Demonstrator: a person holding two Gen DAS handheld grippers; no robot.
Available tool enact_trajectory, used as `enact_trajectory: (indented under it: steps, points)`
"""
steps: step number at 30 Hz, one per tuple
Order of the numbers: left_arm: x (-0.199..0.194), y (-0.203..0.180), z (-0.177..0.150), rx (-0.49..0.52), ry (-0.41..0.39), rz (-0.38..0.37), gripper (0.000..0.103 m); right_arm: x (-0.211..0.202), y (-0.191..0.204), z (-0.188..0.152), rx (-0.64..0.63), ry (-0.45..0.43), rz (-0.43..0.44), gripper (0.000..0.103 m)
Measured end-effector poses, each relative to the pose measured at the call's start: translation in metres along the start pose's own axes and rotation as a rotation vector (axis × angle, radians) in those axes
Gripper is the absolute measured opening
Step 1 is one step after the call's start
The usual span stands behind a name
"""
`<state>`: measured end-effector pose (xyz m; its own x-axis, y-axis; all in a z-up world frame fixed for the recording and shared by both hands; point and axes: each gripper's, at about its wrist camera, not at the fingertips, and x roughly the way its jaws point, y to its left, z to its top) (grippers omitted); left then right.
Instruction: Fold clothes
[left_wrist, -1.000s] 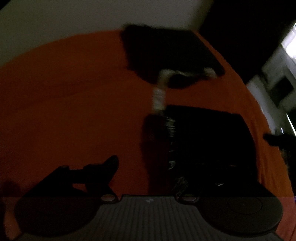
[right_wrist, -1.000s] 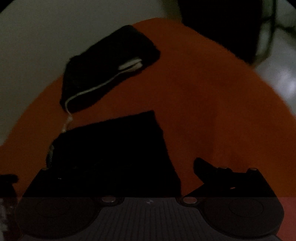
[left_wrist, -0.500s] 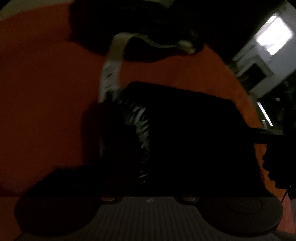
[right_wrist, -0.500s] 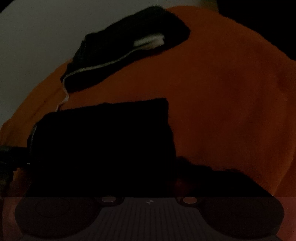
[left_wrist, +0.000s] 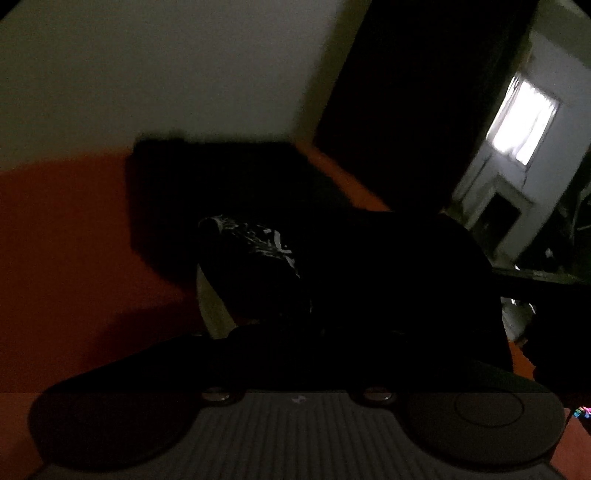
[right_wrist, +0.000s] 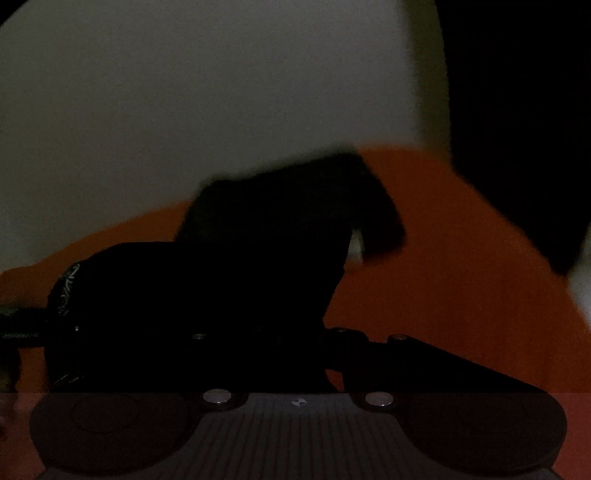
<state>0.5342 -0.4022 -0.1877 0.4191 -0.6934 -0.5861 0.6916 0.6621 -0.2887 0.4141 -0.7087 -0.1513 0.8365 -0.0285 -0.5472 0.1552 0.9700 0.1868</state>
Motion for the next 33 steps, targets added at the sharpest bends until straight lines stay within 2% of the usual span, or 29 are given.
enact_trajectory:
  steps: [4,7,10,11,12,13,14,15,18,19,21,22,23,25,26,28,30,33]
  points:
    - [0.036,0.008,0.054,0.035,-0.119,0.059,0.013,0.047,-0.007,0.066,-0.129,-0.108,0.033,0.010]
    - [0.075,0.022,0.097,0.021,-0.171,0.108,0.014,0.103,-0.016,0.119,-0.192,-0.139,0.049,0.010]
    - [0.124,0.038,0.138,0.015,-0.164,0.199,0.016,0.168,-0.024,0.163,-0.244,-0.126,0.043,0.014]
    - [0.144,0.046,0.150,-0.016,-0.118,0.232,0.019,0.192,-0.027,0.171,-0.234,-0.066,0.021,0.017]
    - [0.161,0.055,0.159,-0.071,-0.042,0.262,0.032,0.218,-0.030,0.178,-0.218,0.009,-0.005,0.037]
    - [0.177,0.064,0.165,-0.131,0.039,0.289,0.047,0.239,-0.035,0.182,-0.179,0.083,-0.048,0.066]
    - [0.186,0.069,0.169,-0.162,0.090,0.341,0.049,0.259,-0.040,0.184,-0.133,0.158,-0.096,0.094]
    - [0.187,0.070,0.172,-0.168,0.099,0.406,0.048,0.266,-0.045,0.185,-0.082,0.171,-0.142,0.098]
    - [0.157,0.065,0.173,-0.175,0.014,0.498,0.062,0.241,-0.055,0.181,0.034,0.009,-0.181,0.098]
    - [0.148,0.060,0.173,-0.163,-0.012,0.511,0.062,0.231,-0.055,0.178,0.035,-0.018,-0.184,0.098]
    - [0.136,0.039,0.169,-0.067,-0.043,0.525,0.062,0.213,-0.050,0.170,0.011,-0.045,-0.161,0.097]
    - [0.134,0.027,0.166,-0.018,-0.047,0.516,0.062,0.208,-0.047,0.163,0.007,-0.037,-0.122,0.091]
    - [0.136,0.015,0.162,0.027,-0.038,0.507,0.062,0.205,-0.044,0.155,0.008,-0.024,-0.080,0.080]
    - [0.154,-0.003,0.142,0.085,0.021,0.502,0.062,0.199,-0.035,0.133,0.016,0.014,-0.034,0.067]
    - [0.163,-0.011,0.131,0.110,0.054,0.501,0.062,0.202,-0.029,0.121,0.007,0.045,-0.036,0.059]
    - [0.183,-0.018,0.105,0.139,0.142,0.536,0.054,0.209,-0.019,0.102,-0.029,0.088,-0.050,0.048]
    - [0.195,-0.018,0.075,0.187,0.194,0.564,0.055,0.223,-0.020,0.087,-0.044,0.124,-0.056,0.047]
    - [0.188,-0.013,0.062,0.188,0.181,0.563,0.055,0.241,-0.023,0.068,-0.066,0.162,-0.062,0.048]
